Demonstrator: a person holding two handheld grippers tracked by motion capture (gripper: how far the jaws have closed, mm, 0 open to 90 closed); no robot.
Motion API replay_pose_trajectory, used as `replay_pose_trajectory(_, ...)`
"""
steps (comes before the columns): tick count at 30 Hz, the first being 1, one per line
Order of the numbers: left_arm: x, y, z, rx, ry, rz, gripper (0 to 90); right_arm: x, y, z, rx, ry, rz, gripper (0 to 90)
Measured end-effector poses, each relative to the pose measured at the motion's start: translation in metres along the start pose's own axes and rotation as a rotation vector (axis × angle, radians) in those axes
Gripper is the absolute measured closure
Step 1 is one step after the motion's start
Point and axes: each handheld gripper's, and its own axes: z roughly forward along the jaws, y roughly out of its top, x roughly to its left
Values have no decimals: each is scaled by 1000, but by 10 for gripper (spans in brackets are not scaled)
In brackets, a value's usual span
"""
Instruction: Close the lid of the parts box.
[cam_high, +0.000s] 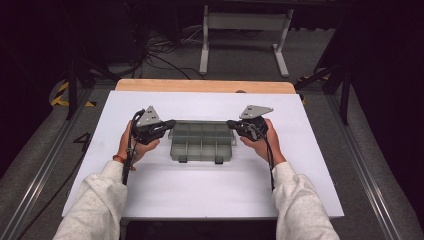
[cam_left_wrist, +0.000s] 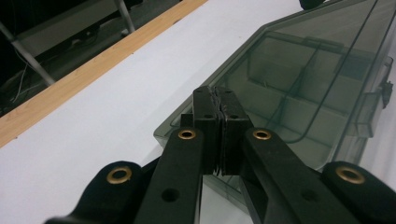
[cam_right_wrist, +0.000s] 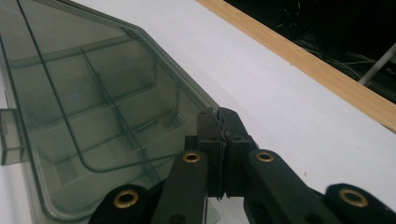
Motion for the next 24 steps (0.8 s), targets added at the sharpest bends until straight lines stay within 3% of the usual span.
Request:
replay_pose_trajectory(6,-5,-5,-2,3,-14,7,899,6,-2,-2,13,10,-20,897)
replay_pose_trajectory(24,-17,-14,-5,7,-51,19,899,15,-12,-5,17,30,-17,900)
